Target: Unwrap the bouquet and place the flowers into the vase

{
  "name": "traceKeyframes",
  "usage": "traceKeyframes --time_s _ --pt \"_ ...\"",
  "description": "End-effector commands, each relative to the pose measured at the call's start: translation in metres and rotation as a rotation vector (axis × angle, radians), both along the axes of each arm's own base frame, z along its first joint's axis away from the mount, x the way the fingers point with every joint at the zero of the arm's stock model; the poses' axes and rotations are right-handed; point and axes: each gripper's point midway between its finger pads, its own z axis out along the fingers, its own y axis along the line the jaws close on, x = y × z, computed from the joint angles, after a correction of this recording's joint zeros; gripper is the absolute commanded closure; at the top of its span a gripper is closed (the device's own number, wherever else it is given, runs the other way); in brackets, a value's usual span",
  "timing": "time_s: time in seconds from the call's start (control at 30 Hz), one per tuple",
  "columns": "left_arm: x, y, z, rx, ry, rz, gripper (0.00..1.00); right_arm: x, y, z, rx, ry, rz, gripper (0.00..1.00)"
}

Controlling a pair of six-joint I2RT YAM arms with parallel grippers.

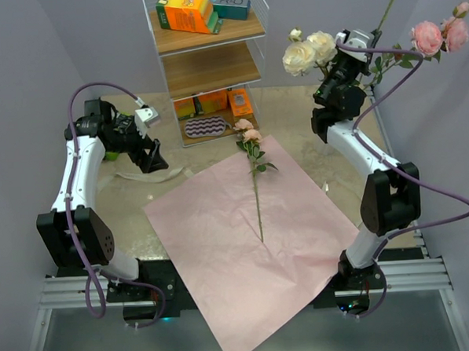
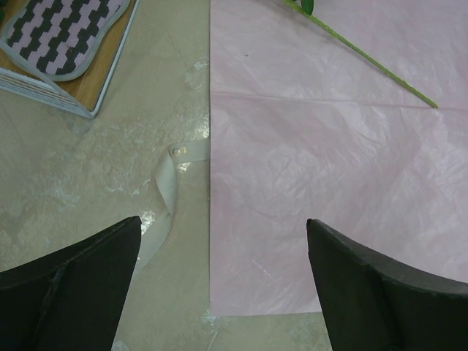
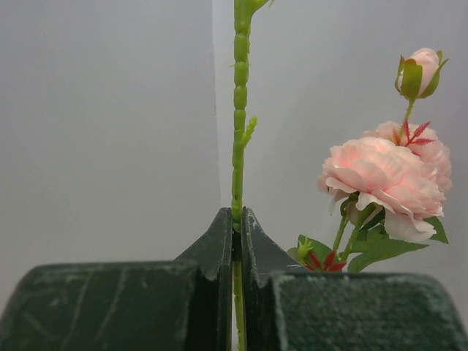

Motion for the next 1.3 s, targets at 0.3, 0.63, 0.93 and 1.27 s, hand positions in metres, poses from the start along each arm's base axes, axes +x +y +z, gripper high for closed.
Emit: traceKeyframes --time_s 0.3,0.63,0.93,1.27 --pt "0.002 0.0 -0.003 -0.016 0.001 0.009 0.01 -0.102 -0.02 0.102 0.127 -0.599 0.077 1.0" --pt "0.003 0.001 -0.006 -0.012 0.004 0.014 0.01 -0.081 -0.014 0.076 0.114 -0.53 0.081 1.0" --pt "0.0 0.007 -0.009 0.027 -0.002 0.014 0.01 -0.065 -0.008 0.046 0.109 -0.485 0.079 1.0" --pt "-0.004 0.005 -0.008 0.015 0.012 0.01 0.01 -0.061 -0.001 0.011 0.111 -0.383 0.075 1.0"
